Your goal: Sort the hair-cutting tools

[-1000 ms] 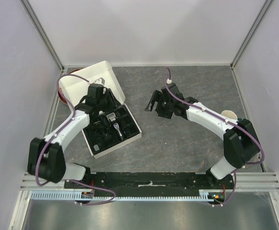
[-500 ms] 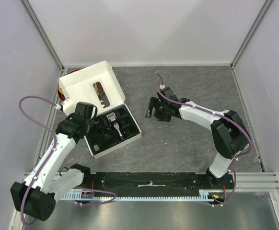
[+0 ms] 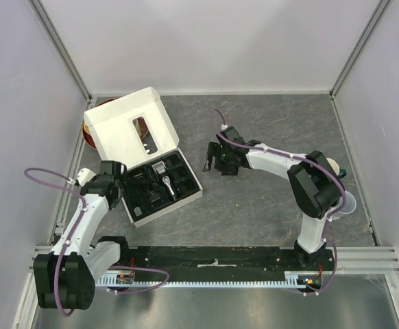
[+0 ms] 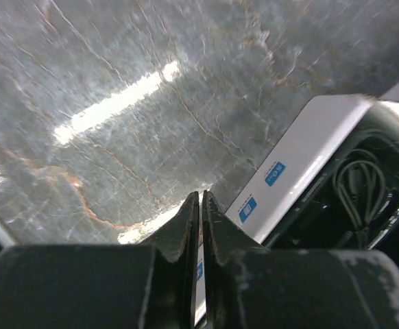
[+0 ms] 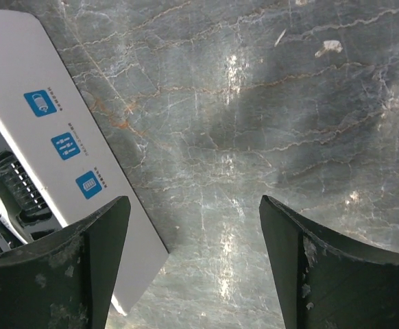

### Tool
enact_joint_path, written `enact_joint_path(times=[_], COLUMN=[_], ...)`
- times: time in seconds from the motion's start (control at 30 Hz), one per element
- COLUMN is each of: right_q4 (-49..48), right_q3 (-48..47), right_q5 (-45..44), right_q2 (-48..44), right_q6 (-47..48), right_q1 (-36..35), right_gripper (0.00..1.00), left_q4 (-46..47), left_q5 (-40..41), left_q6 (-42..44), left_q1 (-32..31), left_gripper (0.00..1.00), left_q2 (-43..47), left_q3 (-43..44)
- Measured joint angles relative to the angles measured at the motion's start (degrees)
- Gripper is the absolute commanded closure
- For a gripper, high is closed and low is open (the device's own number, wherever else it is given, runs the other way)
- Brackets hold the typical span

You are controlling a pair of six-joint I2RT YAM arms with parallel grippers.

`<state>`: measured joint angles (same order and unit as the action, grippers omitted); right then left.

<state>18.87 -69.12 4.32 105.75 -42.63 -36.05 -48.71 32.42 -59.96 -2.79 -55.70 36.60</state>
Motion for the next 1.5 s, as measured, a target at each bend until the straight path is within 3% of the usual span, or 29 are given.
enact_joint_path(times=[0.37,0.7,0.9,1.2,1.5], right_q4=[-0.9,-3.3,-3.5,-0.2,6.4], right_q3=[-2.3,0.8,7.0,15.9,19.3], right_q5=[1.7,-2.2,-4.8,-9.8,-14.8], right_q2=[4.2,2.3,-2.8,-12.2,-18.0], right_q6=[0.7,0.3,-0.2,-1.6,-3.5], right_q1=[-0.7,-0.9,-1.0,-1.6,-4.3], right_gripper=[0.17,0.18,0.18,0.19,0.14], left_q4=[19.7,32.1,36.2,41.7,49.7], left_q5=[-17.2,-23.3,-23.5,-18.4,-19.3], left_q6=[4.3,6.1,6.5,6.0,8.5], left_q1=[2.6,3.3,-0.8,-12.0,-13.2], left_gripper=[0.93,0.94,0.93,0.91,0.81], left_q2=[1.2,-2.4,-4.5,-9.1,-18.1], left_q3=[-12.5,-16.4,-16.4,-16.0,-11.6])
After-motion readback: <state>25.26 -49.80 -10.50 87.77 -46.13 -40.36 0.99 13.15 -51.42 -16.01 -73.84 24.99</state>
